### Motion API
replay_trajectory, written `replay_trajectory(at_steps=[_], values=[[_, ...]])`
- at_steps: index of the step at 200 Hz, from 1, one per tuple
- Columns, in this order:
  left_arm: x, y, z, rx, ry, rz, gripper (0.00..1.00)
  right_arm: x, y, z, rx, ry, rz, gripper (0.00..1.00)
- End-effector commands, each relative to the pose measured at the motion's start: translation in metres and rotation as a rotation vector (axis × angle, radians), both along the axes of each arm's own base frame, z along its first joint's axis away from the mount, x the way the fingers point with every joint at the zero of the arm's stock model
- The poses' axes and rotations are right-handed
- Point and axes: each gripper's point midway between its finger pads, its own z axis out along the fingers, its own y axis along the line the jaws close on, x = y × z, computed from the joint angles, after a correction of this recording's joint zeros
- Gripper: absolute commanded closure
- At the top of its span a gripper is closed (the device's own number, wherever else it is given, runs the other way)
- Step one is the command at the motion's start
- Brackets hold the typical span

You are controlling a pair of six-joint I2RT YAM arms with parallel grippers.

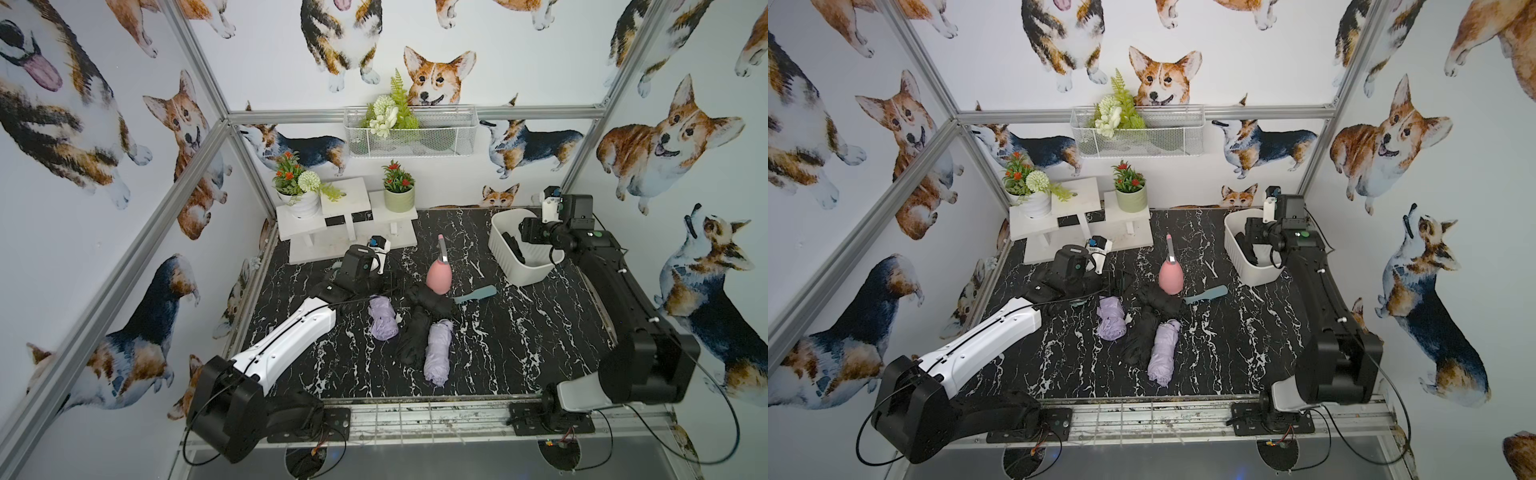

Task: Put the umbrella into the storage box
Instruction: Place the umbrella in the storage box, then pick up the umbrella from the center of the board.

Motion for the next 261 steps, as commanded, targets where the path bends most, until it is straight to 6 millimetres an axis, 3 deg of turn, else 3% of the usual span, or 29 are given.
replay_trajectory(at_steps=[1, 11, 34, 37, 44, 93, 96, 108, 145, 182, 189, 217, 261], values=[[-0.013, 0.010, -0.025, 0.035, 0.100, 0.047, 0.11, -0.029, 0.043, 0.007, 0.115, -0.052, 0.061, 0.24], [-0.018, 0.012, -0.032, 0.044, 0.126, 0.053, 0.11, -0.047, 0.062, -0.004, 0.126, 0.008, 0.121, 0.24], [-0.026, 0.012, -0.044, 0.065, 0.179, 0.056, 0.11, -0.075, 0.084, -0.032, 0.145, 0.131, 0.170, 0.24], [-0.033, 0.015, -0.059, 0.083, 0.213, 0.056, 0.11, -0.077, 0.086, -0.035, 0.146, 0.142, 0.175, 0.25], [-0.038, 0.014, -0.066, 0.093, 0.239, 0.052, 0.11, -0.089, 0.095, -0.048, 0.155, 0.188, 0.203, 0.25], [-0.077, -0.017, -0.103, 0.200, 0.357, -0.065, 0.10, -0.117, 0.100, -0.088, 0.168, 0.281, 0.219, 0.25], [-0.071, -0.024, -0.093, 0.184, 0.338, -0.068, 0.10, -0.118, 0.099, -0.090, 0.168, 0.284, 0.218, 0.25], [-0.075, -0.034, -0.099, 0.190, 0.357, -0.085, 0.10, -0.120, 0.100, -0.095, 0.171, 0.293, 0.220, 0.25], [-0.083, -0.052, -0.133, 0.221, 0.450, -0.114, 0.17, -0.124, 0.103, -0.098, 0.189, 0.308, 0.233, 0.25], [-0.086, -0.056, -0.163, 0.248, 0.528, -0.106, 0.33, -0.127, 0.102, -0.101, 0.184, 0.312, 0.234, 0.26], [-0.086, -0.057, -0.165, 0.243, 0.533, -0.110, 0.38, -0.129, 0.100, -0.092, 0.183, 0.281, 0.236, 0.26], [-0.090, -0.069, -0.168, 0.209, 0.577, -0.151, 0.55, -0.131, 0.095, -0.091, 0.164, 0.270, 0.229, 0.27], [-0.089, -0.070, -0.150, 0.187, 0.554, -0.177, 0.76, -0.128, 0.095, -0.089, 0.185, 0.240, 0.207, 0.29]])
